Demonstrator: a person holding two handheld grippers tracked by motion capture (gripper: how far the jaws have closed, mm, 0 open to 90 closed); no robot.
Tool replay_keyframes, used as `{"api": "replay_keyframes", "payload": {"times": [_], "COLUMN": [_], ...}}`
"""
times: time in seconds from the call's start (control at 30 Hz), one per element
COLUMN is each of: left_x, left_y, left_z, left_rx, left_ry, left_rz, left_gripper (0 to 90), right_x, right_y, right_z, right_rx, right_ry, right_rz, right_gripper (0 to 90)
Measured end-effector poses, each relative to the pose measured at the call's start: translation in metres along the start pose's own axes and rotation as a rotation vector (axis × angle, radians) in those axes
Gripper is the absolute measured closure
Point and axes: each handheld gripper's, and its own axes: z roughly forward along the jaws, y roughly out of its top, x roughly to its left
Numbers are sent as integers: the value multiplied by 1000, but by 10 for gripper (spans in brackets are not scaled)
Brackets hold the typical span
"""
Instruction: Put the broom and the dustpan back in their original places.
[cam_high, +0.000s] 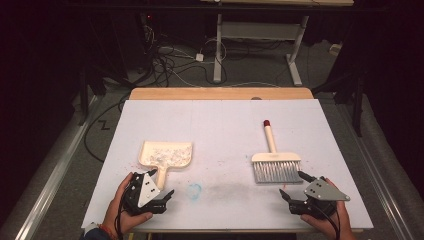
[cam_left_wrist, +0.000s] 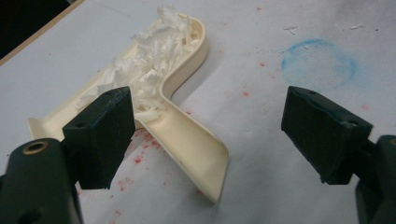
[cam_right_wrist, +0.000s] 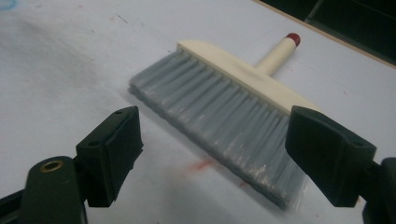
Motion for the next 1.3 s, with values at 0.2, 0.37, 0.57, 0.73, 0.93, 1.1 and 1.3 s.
{"api": "replay_keyframes", "payload": {"times": [0.2,0.37,0.57,0.73,0.93,1.1,1.3], "left_x": [-2,-1,-1,-2,-1,-1,1], "left_y": [-1,-1,0,2,3,4,6], "left_z": [-1,-2,0,1,2,3,4], "left_rx": [5,-3,-1,0,-2,-4,-7], "left_ry": [1,0,-4,-9,-10,-12,-14], "left_rz": [10,8,4,13,8,10,2], "left_gripper": [169,169,169,169,169,169,169], "right_x": [0,-3,-5,-3,-4,-2,-3], "right_y": [4,7,7,7,7,7,6], "right_z": [-4,-8,-7,-8,-8,-8,-6], "right_rx": [-30,-52,-54,-57,-52,-48,-43], "right_ry": [-18,-29,-22,-21,-27,-22,-23], "right_rz": [-8,2,7,4,5,-6,-5], "right_gripper": [196,196,197,202,202,202,202]}}
